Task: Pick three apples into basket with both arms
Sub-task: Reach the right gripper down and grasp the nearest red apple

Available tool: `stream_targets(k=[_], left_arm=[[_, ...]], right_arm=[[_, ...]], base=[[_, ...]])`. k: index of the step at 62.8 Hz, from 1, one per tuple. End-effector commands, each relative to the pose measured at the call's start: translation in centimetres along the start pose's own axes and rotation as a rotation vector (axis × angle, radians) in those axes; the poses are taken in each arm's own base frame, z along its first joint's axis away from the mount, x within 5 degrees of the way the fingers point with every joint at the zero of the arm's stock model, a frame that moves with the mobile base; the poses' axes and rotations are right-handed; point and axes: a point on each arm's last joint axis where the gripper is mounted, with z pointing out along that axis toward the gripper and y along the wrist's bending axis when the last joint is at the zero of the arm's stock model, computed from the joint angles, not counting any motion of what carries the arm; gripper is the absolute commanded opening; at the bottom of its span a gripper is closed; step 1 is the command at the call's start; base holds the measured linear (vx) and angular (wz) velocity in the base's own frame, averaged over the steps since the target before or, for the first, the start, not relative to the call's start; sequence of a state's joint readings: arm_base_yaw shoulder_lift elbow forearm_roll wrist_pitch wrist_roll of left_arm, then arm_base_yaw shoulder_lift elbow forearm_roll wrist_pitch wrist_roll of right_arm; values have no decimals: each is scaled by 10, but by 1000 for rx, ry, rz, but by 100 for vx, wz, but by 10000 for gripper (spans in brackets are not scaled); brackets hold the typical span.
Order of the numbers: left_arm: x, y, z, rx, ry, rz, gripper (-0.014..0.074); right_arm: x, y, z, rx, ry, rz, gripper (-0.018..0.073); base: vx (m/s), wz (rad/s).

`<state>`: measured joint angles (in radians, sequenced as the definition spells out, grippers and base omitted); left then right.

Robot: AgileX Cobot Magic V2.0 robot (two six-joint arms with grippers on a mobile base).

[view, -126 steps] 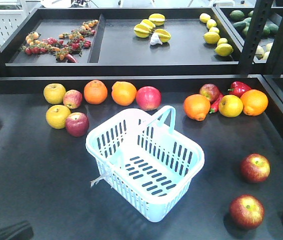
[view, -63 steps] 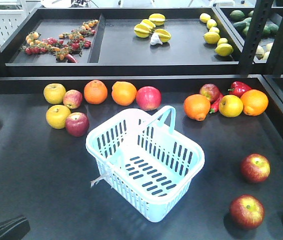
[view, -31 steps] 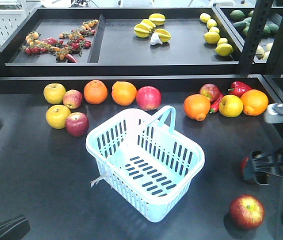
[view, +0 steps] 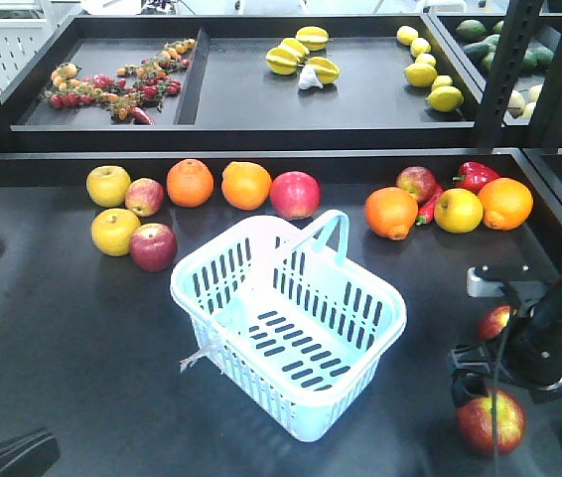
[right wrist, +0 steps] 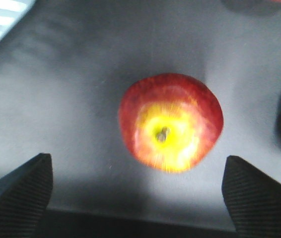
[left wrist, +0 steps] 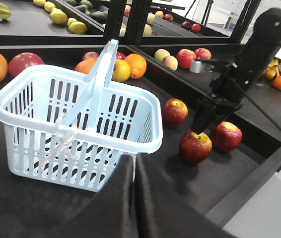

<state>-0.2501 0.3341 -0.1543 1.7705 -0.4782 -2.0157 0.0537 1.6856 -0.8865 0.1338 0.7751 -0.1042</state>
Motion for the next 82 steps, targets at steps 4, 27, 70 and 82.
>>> stream_targets(k=[4,27,70,82], left_arm=[[-9,0,0,-20,-26,7,-8],[-9,0,0,-20,-26,7,-8],[-9,0,0,-20,-26,7,-8],[-9,0,0,-20,-26,7,-8]], right_arm=[[-12,-4,2,32,-50,7,648],[-15,-14,30,110,0,12,640],[-18,-15,44,110,10,7,270],[-15,-11,3,102,-78,-17,109]], base=[[0,0],[0,0],[0,0],[0,0]])
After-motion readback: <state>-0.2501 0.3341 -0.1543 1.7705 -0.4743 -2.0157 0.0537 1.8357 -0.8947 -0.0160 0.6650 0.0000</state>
